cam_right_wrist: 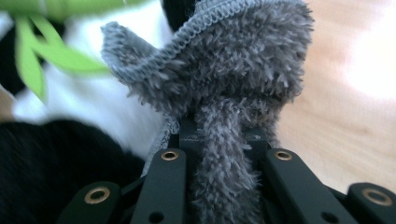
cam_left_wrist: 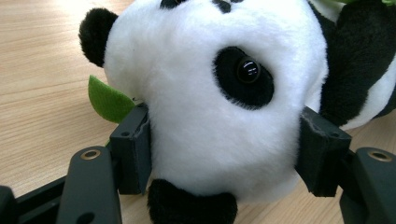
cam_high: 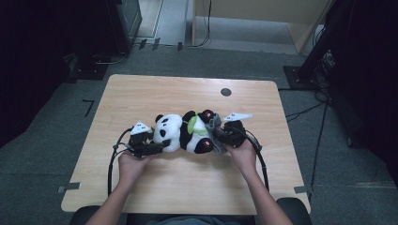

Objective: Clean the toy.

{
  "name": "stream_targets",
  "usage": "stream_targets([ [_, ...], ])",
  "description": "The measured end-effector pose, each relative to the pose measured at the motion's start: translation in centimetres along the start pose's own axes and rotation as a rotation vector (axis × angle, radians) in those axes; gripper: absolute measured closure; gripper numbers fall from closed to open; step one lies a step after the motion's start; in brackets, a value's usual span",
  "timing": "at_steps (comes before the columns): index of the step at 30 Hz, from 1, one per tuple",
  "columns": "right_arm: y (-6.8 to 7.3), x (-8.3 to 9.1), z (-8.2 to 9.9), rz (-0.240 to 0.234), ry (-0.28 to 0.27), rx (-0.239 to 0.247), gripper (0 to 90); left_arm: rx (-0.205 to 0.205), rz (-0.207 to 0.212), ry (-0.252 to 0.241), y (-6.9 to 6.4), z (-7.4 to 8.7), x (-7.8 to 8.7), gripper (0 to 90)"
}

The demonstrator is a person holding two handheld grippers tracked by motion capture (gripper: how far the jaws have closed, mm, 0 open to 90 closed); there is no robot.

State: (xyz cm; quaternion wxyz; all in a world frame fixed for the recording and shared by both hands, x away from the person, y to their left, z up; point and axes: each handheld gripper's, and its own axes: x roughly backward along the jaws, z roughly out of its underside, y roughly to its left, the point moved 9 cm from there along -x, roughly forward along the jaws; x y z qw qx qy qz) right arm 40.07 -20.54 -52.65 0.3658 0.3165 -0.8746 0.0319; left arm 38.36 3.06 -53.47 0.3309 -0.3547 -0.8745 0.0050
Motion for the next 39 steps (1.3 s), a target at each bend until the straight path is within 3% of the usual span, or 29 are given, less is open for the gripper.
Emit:
stream_targets([
  [6, -0.8, -0.1, 2.2, 0.005, 0.064, 0.004, 77.4, -0.004, 0.000, 0.002, 0.0, 0.0, 0.0, 31.6],
  [11, -1.2, -0.1, 2.7, 0.007, 0.089, 0.012, 77.3, -0.001, 0.004, 0.003, 0.1, -0.1, 0.0, 31.9],
  [17, -1.5, 1.6, 1.9, 0.000, 0.048, -0.034, 77.4, 0.003, 0.005, 0.004, 0.1, -0.1, 0.1, 31.9],
  [23, -1.1, 4.6, -0.3, 0.018, -0.027, 0.000, 77.5, -0.002, 0.002, 0.006, 0.1, -0.1, 0.1, 31.9],
  [24, -0.6, 5.6, -1.5, 0.005, -0.053, 0.004, 77.5, -0.002, 0.002, 0.006, 0.0, -0.1, 0.1, 32.0],
  [27, 0.1, 6.2, -2.5, -0.012, -0.070, 0.015, 77.5, 0.000, 0.001, 0.008, 0.0, -0.1, 0.1, 32.0],
  [28, 1.3, 6.8, -3.6, -0.034, -0.082, 0.041, 77.5, 0.003, 0.001, 0.008, 0.0, -0.1, 0.1, 32.1],
  [30, 1.8, 6.9, -4.0, -0.043, -0.084, 0.050, 77.5, 0.003, 0.001, 0.008, 0.0, -0.2, 0.1, 32.1],
  [31, 3.6, 7.1, -4.9, -0.073, -0.087, 0.091, 77.5, 0.004, 0.001, 0.010, 0.0, -0.2, 0.1, 32.1],
  [33, 4.3, 7.1, -5.1, -0.086, -0.090, 0.105, 77.5, 0.008, 0.002, 0.012, 0.0, -0.2, 0.1, 32.2],
  [39, 9.8, 5.9, -5.8, -0.183, -0.054, 0.206, 77.4, 0.003, 0.004, 0.020, 0.0, -0.2, 0.1, 32.2],
])
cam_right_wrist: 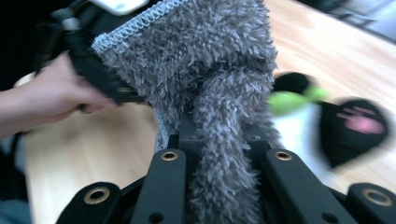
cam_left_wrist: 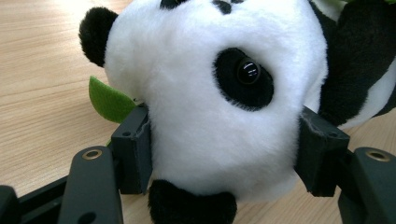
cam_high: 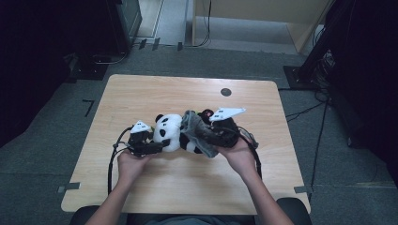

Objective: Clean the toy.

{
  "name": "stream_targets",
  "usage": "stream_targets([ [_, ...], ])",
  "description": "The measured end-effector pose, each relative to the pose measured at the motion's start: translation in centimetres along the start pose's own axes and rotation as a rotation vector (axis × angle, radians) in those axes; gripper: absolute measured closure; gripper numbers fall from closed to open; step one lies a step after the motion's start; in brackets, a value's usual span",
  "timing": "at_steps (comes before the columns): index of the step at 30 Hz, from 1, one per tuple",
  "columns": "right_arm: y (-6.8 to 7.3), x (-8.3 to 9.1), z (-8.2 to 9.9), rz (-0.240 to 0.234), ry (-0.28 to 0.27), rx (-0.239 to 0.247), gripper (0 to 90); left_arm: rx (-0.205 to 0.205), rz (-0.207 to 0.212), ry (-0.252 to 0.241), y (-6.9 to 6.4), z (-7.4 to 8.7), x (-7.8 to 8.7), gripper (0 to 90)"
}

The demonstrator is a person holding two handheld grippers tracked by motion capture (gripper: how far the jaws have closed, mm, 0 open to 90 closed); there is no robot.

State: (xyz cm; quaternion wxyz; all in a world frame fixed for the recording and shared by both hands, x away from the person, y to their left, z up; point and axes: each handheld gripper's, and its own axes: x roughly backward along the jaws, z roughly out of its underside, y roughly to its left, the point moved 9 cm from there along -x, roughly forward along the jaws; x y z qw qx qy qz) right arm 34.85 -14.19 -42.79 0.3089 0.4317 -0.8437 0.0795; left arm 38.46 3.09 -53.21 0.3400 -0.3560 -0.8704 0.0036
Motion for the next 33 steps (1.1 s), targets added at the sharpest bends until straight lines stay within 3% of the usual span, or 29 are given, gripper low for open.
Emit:
stream_targets([
  [4, 2.6, -2.0, 0.2, -0.053, 0.039, 0.056, 77.4, -0.007, 0.001, 0.006, 0.1, 0.0, 0.0, 32.3],
  [10, 5.3, -5.5, 1.7, -0.148, 0.119, 0.084, 77.5, -0.004, 0.003, 0.004, 0.1, -0.1, 0.0, 32.3],
  [11, 5.8, -6.9, 2.5, -0.159, 0.147, 0.094, 77.5, -0.004, 0.004, 0.004, 0.1, -0.1, 0.0, 32.3],
  [12, 5.8, -6.9, 2.5, -0.159, 0.147, 0.094, 77.5, -0.004, 0.004, 0.004, 0.1, -0.1, 0.0, 32.3],
  [14, 5.8, -8.1, 2.9, -0.147, 0.152, 0.095, 77.4, -0.004, 0.002, 0.005, 0.1, -0.1, 0.0, 32.4],
  [17, 4.7, -9.3, 3.1, -0.077, 0.127, 0.095, 77.5, 0.003, 0.003, 0.003, 0.2, -0.1, 0.0, 32.9],
  [22, 3.7, -8.9, 4.4, -0.023, 0.139, 0.083, 77.8, -0.007, 0.000, 0.008, 0.1, 0.0, 0.0, 33.0],
  [26, 3.2, -8.4, 5.5, -0.012, 0.147, 0.065, 77.8, -0.004, 0.000, 0.007, 0.1, 0.0, 0.0, 33.0],
  [30, 3.1, -7.8, 6.6, 0.007, 0.162, 0.117, 77.8, -0.008, 0.000, 0.008, 0.1, 0.0, 0.0, 33.0],
  [33, 3.1, -7.4, 6.8, 0.009, 0.156, 0.122, 77.7, -0.008, 0.001, 0.008, 0.1, 0.0, 0.0, 33.0],
])
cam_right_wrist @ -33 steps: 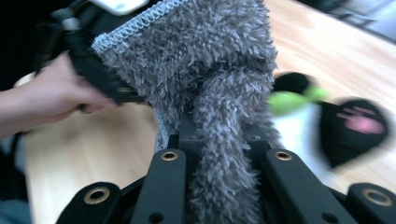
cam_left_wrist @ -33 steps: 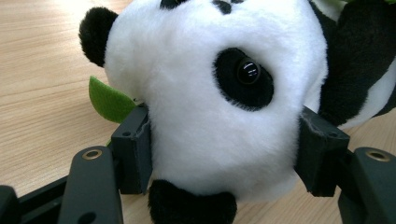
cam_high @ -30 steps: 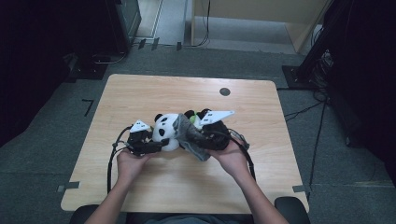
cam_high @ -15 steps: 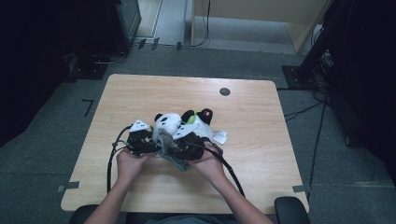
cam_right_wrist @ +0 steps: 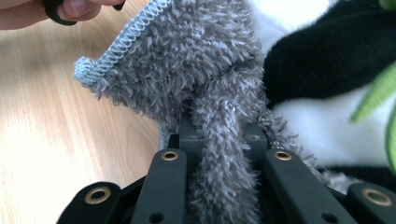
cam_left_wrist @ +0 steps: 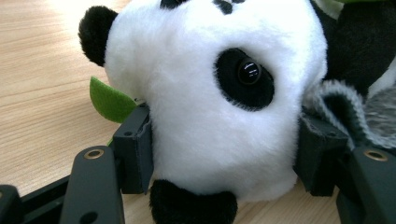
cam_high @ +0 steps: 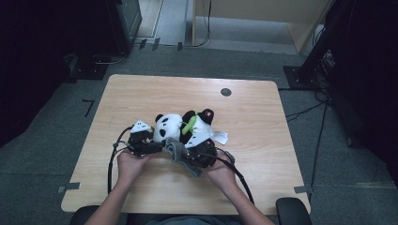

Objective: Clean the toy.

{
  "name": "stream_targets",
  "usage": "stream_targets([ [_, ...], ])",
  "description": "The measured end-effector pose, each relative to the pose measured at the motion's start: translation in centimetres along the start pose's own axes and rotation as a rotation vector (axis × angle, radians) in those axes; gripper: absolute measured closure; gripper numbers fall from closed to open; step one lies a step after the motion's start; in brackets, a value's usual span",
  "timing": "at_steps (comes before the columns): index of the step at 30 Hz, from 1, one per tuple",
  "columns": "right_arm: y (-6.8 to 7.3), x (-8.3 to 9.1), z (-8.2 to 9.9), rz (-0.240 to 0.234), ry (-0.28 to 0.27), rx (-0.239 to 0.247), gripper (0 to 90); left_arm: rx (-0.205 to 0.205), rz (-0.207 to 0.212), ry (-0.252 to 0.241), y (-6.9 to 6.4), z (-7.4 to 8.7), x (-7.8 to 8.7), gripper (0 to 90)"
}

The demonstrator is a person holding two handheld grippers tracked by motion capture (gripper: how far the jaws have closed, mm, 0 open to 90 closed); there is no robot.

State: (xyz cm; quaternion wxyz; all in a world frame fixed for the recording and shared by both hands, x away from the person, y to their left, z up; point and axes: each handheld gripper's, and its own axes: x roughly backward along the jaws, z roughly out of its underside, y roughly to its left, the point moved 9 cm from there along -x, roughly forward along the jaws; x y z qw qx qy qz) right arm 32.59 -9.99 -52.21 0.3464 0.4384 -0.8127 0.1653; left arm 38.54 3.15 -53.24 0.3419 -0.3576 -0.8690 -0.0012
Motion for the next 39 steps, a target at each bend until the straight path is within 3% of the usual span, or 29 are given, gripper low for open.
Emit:
stream_targets([
  [8, -0.2, 2.1, 1.9, 0.026, -0.011, -0.022, 77.7, 0.008, 0.003, 0.001, 0.1, 0.0, 0.0, 33.1],
  [17, -2.3, 4.6, 4.2, 0.015, -0.046, -0.124, 77.6, 0.008, 0.004, 0.002, 0.1, 0.0, 0.0, 33.2],
  [28, -4.0, 6.7, 5.7, 0.058, -0.038, -0.145, 77.6, 0.017, 0.007, 0.006, 0.1, -0.1, 0.0, 33.2],
  [31, -3.4, 6.8, 5.6, 0.032, -0.035, -0.145, 77.7, 0.017, 0.004, 0.007, 0.1, -0.1, 0.0, 33.3],
  [33, -1.9, 6.7, 4.6, -0.007, -0.048, -0.106, 77.7, 0.015, 0.001, 0.007, 0.1, -0.1, 0.0, 33.3],
  [35, -1.4, 6.6, 4.1, -0.021, -0.053, -0.098, 77.7, 0.015, -0.001, 0.008, 0.1, -0.1, 0.0, 33.3],
  [36, -0.4, 6.3, 3.0, -0.055, -0.060, -0.074, 77.6, 0.015, -0.001, 0.008, 0.1, -0.1, 0.0, 33.3],
  [39, 0.6, 5.6, 2.0, -0.083, -0.058, -0.045, 77.7, 0.019, -0.002, 0.010, 0.1, -0.1, 0.0, 33.3],
])
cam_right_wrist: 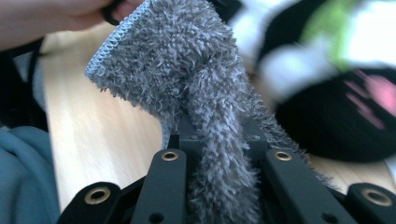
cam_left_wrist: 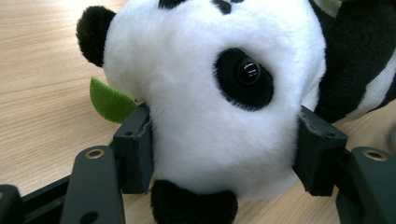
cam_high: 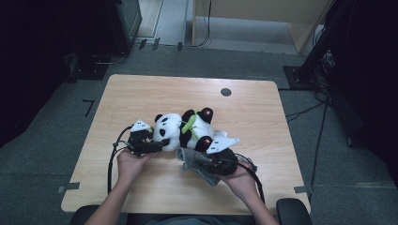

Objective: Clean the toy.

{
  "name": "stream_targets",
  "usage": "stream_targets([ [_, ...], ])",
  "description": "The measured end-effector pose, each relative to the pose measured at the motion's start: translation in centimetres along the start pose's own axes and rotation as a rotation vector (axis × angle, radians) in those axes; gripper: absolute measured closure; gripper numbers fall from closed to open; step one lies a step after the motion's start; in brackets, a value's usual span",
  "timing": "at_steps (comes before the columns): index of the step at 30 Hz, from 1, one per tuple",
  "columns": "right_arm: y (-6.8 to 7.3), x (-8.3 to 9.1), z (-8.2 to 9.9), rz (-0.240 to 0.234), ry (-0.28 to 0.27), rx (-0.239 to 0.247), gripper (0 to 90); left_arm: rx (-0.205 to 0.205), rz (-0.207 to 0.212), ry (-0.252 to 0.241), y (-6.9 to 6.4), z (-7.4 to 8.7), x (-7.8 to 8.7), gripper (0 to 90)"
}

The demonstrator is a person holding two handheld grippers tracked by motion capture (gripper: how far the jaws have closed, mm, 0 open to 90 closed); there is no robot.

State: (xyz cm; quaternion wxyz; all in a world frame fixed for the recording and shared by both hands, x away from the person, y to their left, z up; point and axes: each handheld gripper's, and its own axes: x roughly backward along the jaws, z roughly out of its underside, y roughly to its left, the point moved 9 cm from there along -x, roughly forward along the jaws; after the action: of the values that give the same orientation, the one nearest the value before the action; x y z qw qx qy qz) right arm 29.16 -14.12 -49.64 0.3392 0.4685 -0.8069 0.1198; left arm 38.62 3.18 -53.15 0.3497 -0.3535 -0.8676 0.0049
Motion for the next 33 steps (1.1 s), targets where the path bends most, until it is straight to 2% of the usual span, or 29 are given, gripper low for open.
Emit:
stream_targets([
  [3, 1.2, -2.0, -1.2, -0.041, 0.016, 0.032, 77.7, 0.001, 0.001, 0.000, 0.0, 0.0, 0.0, 33.3],
  [6, 1.4, -4.1, -1.9, -0.041, 0.036, 0.040, 77.6, 0.001, 0.002, 0.001, 0.0, 0.0, 0.0, 33.3],
  [8, 1.1, -6.2, -2.8, -0.021, 0.032, 0.036, 77.4, 0.000, 0.001, 0.001, 0.0, -0.1, 0.0, 33.3],
  [9, 1.1, -6.2, -2.8, -0.021, 0.032, 0.036, 77.4, -0.001, 0.001, 0.001, 0.0, -0.1, 0.0, 33.3],
  [10, 0.7, -7.3, -3.2, -0.001, 0.024, 0.016, 77.4, 0.000, 0.001, 0.001, 0.0, -0.1, 0.0, 33.4],
  [13, 0.3, -7.9, -3.4, 0.024, 0.022, 0.004, 77.4, 0.001, -0.001, 0.001, 0.0, 0.0, 0.0, 33.5],
  [14, -0.2, -8.2, -3.2, 0.065, 0.020, 0.014, 77.5, -0.001, -0.001, 0.002, 0.0, 0.0, 0.0, 33.5],
  [17, -0.4, -8.0, -3.0, 0.077, 0.007, 0.009, 77.4, -0.001, 0.000, 0.002, 0.0, 0.0, 0.0, 33.5],
  [19, -0.8, -7.4, -2.6, 0.104, -0.003, 0.021, 77.4, -0.001, 0.002, 0.003, 0.0, 0.0, 0.0, 33.5],
  [23, -1.2, -6.1, -1.7, 0.099, -0.019, 0.001, 77.5, -0.002, 0.004, 0.003, 0.1, 0.0, 0.0, 33.5],
  [27, -1.2, -4.3, -0.5, 0.100, -0.020, 0.027, 77.5, 0.000, 0.007, 0.001, 0.1, 0.0, 0.0, 33.5],
  [29, -1.2, -4.1, -0.4, 0.100, -0.018, 0.026, 77.5, -0.004, 0.005, 0.002, 0.2, 0.0, 0.1, 33.5],
  [30, -1.6, -3.1, 0.1, 0.109, -0.023, 0.022, 77.5, -0.008, 0.006, 0.004, 0.2, 0.0, 0.1, 33.5],
  [31, -1.6, -3.1, 0.1, 0.109, -0.023, 0.022, 77.5, -0.007, 0.006, 0.002, 0.3, 0.0, 0.1, 33.5],
  [32, -2.1, -2.1, 0.5, 0.113, -0.037, -0.005, 77.5, -0.007, 0.007, 0.002, 0.3, 0.0, 0.1, 33.5],
  [33, -2.1, -2.1, 0.5, 0.113, -0.037, -0.005, 77.5, -0.008, 0.006, 0.002, 0.3, 0.0, 0.1, 33.5],
])
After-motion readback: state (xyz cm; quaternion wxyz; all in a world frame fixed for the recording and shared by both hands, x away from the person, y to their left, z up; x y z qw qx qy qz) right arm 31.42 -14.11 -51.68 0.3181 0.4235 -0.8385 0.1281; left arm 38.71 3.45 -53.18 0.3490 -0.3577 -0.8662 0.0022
